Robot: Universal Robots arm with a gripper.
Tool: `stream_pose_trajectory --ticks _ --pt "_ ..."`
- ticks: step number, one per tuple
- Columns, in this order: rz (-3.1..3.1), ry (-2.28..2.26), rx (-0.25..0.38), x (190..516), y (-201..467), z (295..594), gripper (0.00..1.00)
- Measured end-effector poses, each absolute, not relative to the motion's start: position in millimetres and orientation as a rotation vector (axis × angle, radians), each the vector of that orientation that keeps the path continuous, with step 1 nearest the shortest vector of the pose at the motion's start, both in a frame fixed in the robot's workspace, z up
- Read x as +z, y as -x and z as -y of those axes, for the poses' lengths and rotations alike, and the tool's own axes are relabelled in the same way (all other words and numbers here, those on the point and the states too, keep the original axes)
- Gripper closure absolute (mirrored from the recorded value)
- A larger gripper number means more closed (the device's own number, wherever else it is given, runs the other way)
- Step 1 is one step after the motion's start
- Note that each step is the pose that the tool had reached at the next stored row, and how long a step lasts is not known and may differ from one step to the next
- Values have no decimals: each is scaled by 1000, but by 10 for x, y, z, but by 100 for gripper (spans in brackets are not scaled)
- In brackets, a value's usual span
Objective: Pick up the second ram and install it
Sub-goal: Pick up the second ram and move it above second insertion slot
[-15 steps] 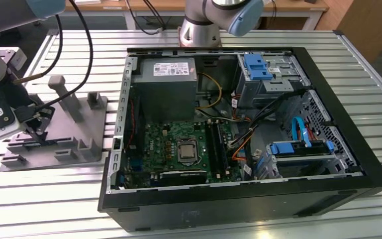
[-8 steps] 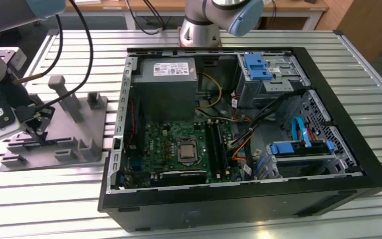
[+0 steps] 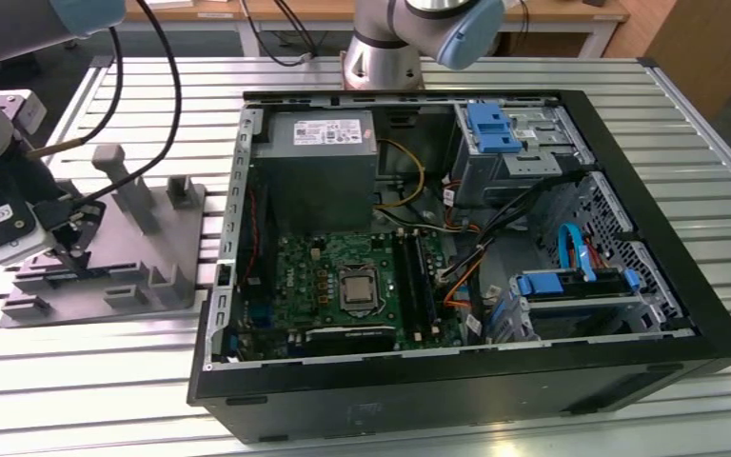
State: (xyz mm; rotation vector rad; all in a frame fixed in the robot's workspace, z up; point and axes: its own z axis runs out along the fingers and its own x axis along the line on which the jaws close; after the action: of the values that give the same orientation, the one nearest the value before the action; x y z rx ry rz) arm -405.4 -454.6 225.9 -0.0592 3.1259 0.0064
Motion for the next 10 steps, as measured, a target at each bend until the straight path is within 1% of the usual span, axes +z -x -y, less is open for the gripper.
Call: stream_pose_trajectory --ticks 10 --pt "-3121 179 7 2259 4055 4546 90"
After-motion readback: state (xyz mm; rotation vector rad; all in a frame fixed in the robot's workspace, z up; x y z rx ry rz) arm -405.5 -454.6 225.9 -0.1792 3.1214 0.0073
